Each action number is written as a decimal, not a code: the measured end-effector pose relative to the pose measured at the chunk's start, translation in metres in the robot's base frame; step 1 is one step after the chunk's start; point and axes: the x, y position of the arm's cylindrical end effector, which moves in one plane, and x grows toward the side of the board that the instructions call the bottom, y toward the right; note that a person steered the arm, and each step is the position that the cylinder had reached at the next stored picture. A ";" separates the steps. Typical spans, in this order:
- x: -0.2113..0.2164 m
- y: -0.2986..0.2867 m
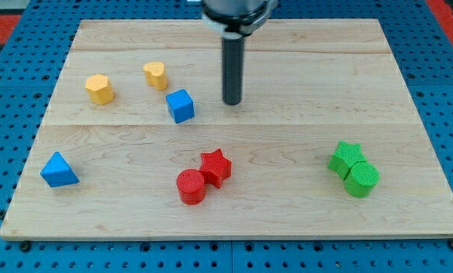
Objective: Move the blue blocks to the bottom left corner
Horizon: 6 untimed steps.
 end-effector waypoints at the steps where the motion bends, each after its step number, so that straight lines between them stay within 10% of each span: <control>1: -0.004 -0.052; 6: 0.069 -0.225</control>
